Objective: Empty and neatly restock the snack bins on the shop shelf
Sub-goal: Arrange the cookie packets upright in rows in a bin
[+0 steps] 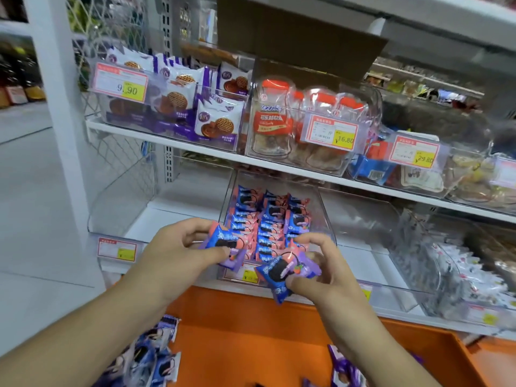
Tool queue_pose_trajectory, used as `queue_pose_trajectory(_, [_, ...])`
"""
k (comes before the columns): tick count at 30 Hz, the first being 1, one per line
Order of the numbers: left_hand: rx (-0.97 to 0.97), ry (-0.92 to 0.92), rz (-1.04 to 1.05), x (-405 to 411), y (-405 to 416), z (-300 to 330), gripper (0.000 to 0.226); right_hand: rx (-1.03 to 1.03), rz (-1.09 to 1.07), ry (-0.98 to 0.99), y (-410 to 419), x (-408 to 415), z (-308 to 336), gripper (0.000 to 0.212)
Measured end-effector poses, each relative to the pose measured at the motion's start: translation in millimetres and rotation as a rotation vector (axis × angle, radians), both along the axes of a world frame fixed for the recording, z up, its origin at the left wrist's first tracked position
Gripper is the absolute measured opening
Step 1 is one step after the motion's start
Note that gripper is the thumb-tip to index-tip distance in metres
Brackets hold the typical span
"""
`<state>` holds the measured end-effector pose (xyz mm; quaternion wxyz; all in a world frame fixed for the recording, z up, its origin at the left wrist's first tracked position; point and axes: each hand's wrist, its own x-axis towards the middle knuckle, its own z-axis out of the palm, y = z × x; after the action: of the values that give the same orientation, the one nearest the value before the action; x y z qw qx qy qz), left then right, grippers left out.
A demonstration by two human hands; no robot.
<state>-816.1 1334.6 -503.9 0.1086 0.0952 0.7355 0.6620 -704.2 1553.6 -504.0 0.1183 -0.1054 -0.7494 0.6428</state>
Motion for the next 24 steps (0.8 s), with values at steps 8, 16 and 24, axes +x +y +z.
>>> queue_pose_trajectory(8, [-0.027, -0.078, -0.002, -22.9, -7.0, 2.9, 0.035, 0.258, -0.067, 0.0, 4.5, -20.4, -7.1, 0.038])
queue_pose_trajectory(16, [-0.124, -0.036, 0.01, -44.3, -10.4, -5.9, 0.023, 0.707, -0.172, -0.006, 24.3, -153.4, -15.6, 0.027])
queue_pose_trajectory(24, [-0.161, -0.019, -0.033, -59.8, -11.2, -18.0, 0.026, 1.077, -0.092, 0.055, 51.1, -262.2, -70.9, 0.027])
